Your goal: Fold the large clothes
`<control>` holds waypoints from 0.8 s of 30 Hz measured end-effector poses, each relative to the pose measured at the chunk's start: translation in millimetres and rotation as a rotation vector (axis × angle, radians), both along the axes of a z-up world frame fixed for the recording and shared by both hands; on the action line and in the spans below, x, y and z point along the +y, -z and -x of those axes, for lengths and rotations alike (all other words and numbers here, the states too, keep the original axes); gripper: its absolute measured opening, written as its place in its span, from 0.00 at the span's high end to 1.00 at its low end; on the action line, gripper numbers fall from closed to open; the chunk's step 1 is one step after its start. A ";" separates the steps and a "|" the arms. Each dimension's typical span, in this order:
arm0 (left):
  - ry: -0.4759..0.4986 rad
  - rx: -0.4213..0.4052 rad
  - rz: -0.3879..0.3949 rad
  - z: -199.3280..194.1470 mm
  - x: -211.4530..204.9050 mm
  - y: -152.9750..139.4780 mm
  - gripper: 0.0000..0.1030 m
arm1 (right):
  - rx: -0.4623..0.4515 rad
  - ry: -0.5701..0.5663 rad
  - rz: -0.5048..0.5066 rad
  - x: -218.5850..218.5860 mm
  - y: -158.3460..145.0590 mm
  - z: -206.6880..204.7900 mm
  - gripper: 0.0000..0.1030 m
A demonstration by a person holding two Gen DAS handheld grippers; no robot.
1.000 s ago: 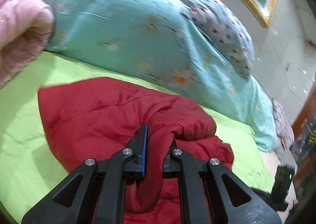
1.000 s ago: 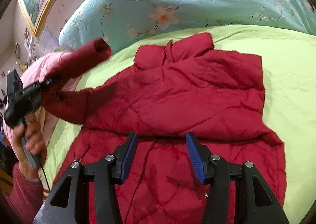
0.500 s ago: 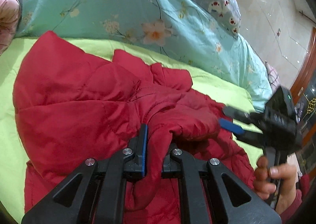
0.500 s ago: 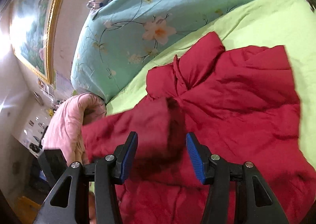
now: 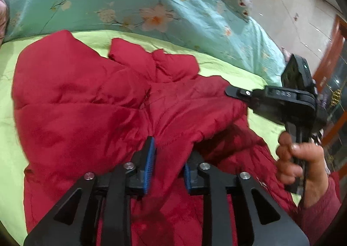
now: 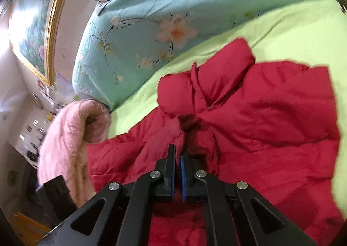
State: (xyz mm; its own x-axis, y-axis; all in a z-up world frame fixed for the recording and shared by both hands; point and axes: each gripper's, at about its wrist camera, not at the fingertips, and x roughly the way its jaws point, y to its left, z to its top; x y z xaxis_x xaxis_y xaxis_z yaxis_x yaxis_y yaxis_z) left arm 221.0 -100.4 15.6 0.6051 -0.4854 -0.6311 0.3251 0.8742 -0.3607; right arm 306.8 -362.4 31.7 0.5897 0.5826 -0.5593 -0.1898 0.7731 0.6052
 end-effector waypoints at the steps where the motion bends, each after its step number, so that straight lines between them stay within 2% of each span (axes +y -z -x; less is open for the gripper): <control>1: 0.025 -0.002 0.004 4.1 -0.4 -1.1 0.60 | -0.018 0.005 0.041 -0.4 -3.9 3.4 0.97; 2: 0.044 0.004 0.007 5.6 -0.5 -1.3 0.42 | -0.035 0.017 0.080 -2.8 -8.2 6.8 0.97; 3: 0.047 0.008 0.002 6.2 -0.2 -1.4 0.37 | -0.051 0.033 0.112 -7.1 -12.9 10.3 0.97; 7: -0.005 -0.008 -0.006 4.0 12.2 -2.8 0.37 | -0.121 0.108 0.168 -35.6 -33.2 26.1 0.98; 10: -0.086 0.013 0.028 -6.4 29.6 0.1 0.37 | -0.152 0.165 0.280 -51.5 -38.2 38.2 0.98; 16: -0.216 0.045 0.031 -26.7 55.6 7.1 0.37 | -0.082 0.158 0.479 -45.1 0.4 37.1 0.98; 19: -0.242 0.043 0.009 -30.8 62.8 7.8 0.37 | -0.044 0.171 0.530 -46.9 22.4 37.6 0.98; 24: -0.228 0.077 -0.035 -44.6 61.2 21.2 0.37 | -0.052 0.217 0.589 -52.5 28.2 45.9 0.98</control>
